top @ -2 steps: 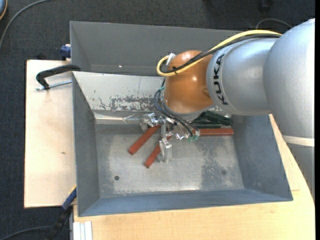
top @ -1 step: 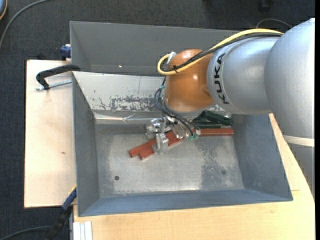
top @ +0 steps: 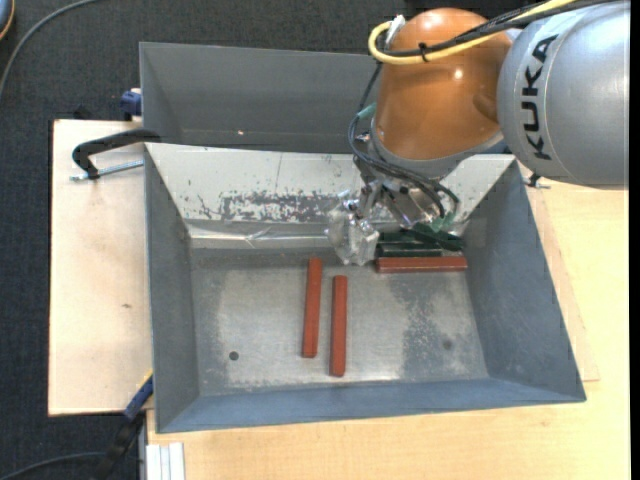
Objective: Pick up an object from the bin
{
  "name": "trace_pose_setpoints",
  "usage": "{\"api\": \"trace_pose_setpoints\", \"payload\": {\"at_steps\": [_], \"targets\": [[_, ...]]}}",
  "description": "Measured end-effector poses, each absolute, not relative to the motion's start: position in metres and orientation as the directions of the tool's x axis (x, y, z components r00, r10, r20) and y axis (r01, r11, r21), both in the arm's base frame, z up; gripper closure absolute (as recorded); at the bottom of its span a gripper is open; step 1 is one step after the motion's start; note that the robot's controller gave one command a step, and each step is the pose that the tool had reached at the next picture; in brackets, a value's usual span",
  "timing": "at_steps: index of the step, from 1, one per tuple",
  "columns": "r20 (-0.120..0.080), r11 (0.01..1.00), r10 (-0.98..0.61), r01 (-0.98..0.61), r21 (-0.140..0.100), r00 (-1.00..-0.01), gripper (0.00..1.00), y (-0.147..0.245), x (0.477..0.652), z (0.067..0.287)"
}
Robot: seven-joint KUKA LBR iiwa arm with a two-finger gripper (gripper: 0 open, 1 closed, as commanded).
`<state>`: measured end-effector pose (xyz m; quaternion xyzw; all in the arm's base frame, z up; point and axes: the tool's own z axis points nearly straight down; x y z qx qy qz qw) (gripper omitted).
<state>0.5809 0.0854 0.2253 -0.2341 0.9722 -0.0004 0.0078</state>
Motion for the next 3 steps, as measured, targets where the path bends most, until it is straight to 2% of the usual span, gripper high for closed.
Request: {"api": "trace_pose_setpoints", "payload": {"at_steps": [1,2,3], "targets": [[-0.006,0.891,-0.455,-0.455,0.0,-0.891,0.0,0.086,0.579,0.22],[0.003,0.674,-0.738,-0.738,0.003,-0.674,0.0,0.084,0.574,0.068],[-0.007,0.676,-0.737,-0.737,-0.003,-0.676,1.0,0.086,0.577,0.075]]}}
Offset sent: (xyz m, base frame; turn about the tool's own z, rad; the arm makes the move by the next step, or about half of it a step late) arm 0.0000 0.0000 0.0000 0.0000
